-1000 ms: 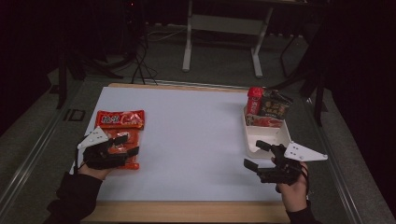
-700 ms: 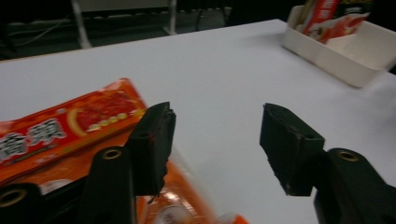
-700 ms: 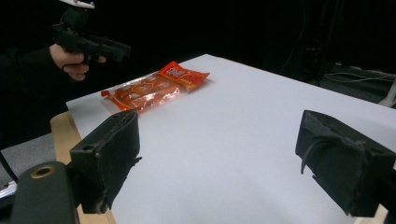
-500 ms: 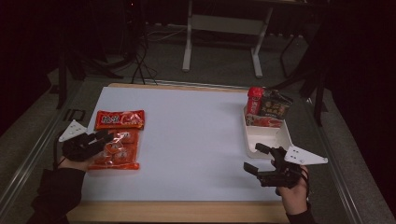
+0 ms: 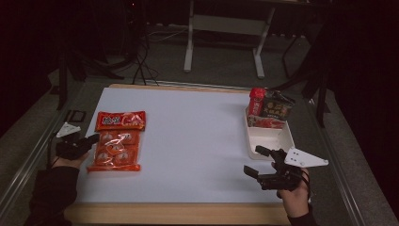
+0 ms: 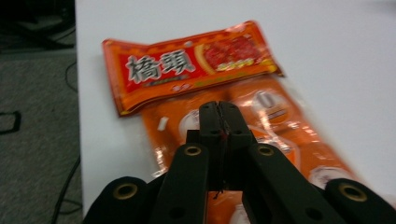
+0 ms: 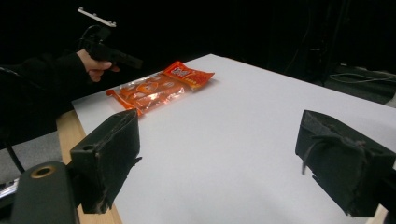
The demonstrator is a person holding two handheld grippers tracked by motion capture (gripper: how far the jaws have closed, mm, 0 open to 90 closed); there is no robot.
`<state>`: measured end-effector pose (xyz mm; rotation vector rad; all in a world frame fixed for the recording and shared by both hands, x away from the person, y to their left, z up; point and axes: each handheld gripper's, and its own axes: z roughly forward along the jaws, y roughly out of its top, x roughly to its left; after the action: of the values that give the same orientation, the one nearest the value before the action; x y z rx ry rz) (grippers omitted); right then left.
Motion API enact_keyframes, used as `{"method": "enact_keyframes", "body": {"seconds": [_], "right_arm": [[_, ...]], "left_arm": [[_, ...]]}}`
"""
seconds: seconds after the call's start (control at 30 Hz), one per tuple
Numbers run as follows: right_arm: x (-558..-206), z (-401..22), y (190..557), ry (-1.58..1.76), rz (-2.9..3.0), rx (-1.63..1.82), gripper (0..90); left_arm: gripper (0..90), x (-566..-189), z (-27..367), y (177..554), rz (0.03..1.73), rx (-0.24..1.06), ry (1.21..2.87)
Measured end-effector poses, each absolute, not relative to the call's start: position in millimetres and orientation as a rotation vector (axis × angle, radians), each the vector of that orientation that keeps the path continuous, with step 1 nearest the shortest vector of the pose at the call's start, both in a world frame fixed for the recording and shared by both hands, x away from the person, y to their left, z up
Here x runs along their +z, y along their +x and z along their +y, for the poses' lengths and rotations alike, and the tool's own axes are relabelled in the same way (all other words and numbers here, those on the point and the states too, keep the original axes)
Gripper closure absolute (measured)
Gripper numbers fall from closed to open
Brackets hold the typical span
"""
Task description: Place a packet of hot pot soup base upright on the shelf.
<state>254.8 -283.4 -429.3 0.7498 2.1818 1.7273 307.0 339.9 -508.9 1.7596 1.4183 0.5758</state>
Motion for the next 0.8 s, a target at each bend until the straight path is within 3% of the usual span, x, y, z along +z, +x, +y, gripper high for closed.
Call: {"method": "enact_keyframes", "body": {"seconds": [0.8], "right_arm": [[-434, -282, 257, 0.758, 2.208, 1.720, 13.8]], "left_arm": [[90.0, -536, 337, 343, 1.606, 0.592, 1.843]]}}
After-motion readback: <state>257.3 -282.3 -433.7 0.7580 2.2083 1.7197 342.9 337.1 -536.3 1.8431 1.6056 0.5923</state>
